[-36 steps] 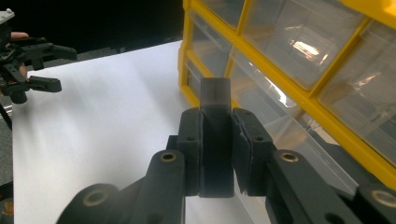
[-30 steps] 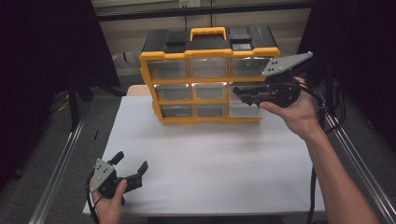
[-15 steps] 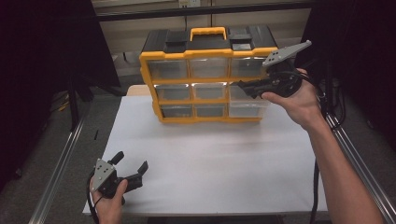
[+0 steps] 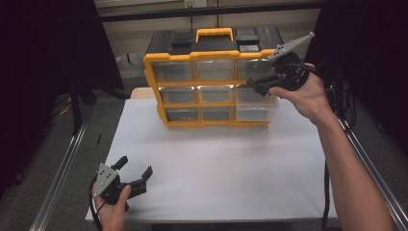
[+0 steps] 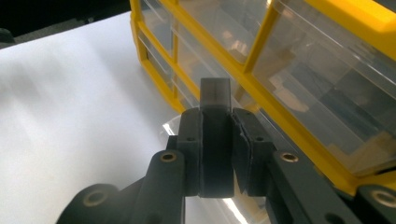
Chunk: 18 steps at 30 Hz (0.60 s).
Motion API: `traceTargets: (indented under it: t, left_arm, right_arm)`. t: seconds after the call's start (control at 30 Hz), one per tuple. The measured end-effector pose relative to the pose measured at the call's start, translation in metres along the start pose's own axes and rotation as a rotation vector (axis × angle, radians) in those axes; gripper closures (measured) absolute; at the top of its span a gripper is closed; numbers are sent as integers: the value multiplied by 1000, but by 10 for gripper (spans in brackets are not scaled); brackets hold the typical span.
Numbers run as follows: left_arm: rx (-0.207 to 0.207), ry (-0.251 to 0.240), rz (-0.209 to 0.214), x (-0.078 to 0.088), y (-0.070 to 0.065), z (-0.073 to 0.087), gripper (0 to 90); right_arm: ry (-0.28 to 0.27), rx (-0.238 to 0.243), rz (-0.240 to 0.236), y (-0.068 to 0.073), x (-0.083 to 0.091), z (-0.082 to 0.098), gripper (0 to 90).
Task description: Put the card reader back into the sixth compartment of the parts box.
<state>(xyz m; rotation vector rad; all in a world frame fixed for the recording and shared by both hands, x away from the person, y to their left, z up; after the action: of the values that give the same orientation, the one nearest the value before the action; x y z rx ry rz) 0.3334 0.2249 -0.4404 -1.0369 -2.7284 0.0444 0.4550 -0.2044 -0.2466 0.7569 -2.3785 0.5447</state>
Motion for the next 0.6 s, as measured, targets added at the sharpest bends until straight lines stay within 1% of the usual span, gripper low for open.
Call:
traceTargets:
  t: [0.13, 0.33, 0.5, 0.6]
  left_arm:
    - [-1, 0, 0, 0, 0, 0, 33]
    - [0, -3, -2, 0, 0, 0, 33]
    - [2, -3, 3, 0, 0, 0, 33]
    - [2, -4, 4, 1, 0, -1, 33]
  right_arm:
    - [25, -9, 4, -5, -4, 0, 741]
    - [60, -1, 1, -8, -13, 2, 741]
    - [99, 10, 14, -6, -20, 6, 741]
    - [113, 15, 6, -5, -23, 8, 741]
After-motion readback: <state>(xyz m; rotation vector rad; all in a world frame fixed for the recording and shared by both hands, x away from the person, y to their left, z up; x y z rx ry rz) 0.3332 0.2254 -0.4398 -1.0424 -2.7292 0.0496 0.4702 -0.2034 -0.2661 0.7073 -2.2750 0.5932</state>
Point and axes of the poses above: each handheld gripper's, and its own axes: x roughly backward along the jaws, z roughly out of its underside, y roughly to its left, the point moved 5 cm from there along -x, roughly forward along the jaws, and after that the axes turned 11 degrees about z, right-handed, at the moved point
